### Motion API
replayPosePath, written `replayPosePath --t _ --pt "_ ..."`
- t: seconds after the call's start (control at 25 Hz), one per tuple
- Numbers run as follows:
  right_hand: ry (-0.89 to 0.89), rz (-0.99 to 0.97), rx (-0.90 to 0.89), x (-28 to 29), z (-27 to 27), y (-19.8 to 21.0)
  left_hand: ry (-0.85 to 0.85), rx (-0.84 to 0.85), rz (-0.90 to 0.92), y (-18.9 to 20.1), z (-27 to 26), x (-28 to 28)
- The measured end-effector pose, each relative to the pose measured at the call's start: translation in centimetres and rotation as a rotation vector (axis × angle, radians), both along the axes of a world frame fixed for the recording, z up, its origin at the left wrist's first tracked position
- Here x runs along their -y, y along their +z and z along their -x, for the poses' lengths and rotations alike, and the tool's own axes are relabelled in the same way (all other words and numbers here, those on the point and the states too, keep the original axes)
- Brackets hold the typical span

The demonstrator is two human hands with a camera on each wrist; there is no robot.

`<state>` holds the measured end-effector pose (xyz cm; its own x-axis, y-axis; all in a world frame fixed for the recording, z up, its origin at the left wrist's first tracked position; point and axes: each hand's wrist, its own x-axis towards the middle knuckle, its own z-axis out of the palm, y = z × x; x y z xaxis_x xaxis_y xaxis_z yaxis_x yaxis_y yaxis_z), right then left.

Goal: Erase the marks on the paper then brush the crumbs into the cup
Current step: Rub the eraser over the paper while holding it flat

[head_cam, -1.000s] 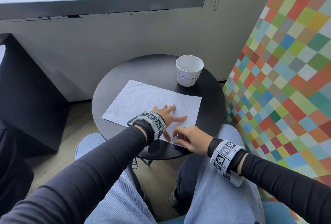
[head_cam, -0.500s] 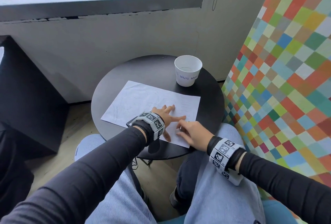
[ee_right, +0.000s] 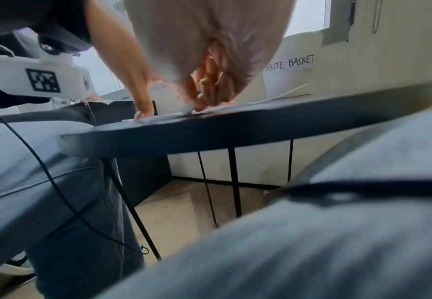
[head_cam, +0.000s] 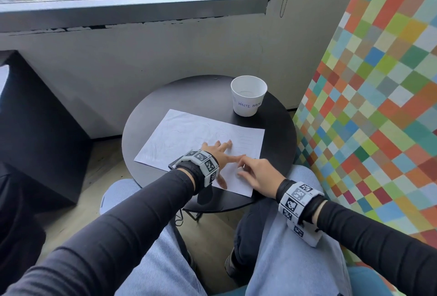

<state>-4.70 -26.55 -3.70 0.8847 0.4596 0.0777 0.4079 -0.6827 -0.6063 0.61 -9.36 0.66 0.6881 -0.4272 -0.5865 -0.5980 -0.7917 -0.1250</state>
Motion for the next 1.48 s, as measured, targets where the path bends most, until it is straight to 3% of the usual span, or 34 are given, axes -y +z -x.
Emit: replayPosePath --t 0.12,0.28,0.44,0.56,0.68,0.84,1.0,1.12,1.28,1.48 --pt "0.175 0.025 -0.076 -0.5 0.9 0.2 -0.012 0.001 -0.014 0.1 0.0 0.0" --pt "-0.045 0.016 0.025 0.4 -0.2 0.1 -0.007 -0.018 -0.020 0.1 0.0 0.0" --pt "0.125 0.022 -0.004 0.3 0.7 0.0 0.004 -0.029 -0.020 0.2 0.0 0.1" --pt "-0.034 -0.009 0.028 1.0 0.0 0.1 0.005 -0.040 -0.012 0.2 0.0 0.1" --pt "0.112 0.018 -0.020 1.2 0.6 0.1 0.015 -0.046 -0.011 0.2 0.1 0.1" --pt "-0.020 0.009 0.033 2.0 0.0 0.2 0.023 -0.060 0.007 0.2 0.0 0.0" --pt "0.138 0.042 -0.004 1.9 0.9 0.1 0.015 -0.048 0.000 0.1 0.0 0.0" --pt "-0.020 0.007 0.035 2.3 0.1 0.0 0.014 -0.048 0.009 0.0 0.0 0.0" --pt "0.118 0.010 -0.013 2.1 0.6 0.0 0.014 -0.042 0.004 0.0 0.0 0.0" --pt "-0.069 -0.092 0.067 2.4 -0.1 0.5 0.055 0.013 0.054 -0.7 0.4 0.1"
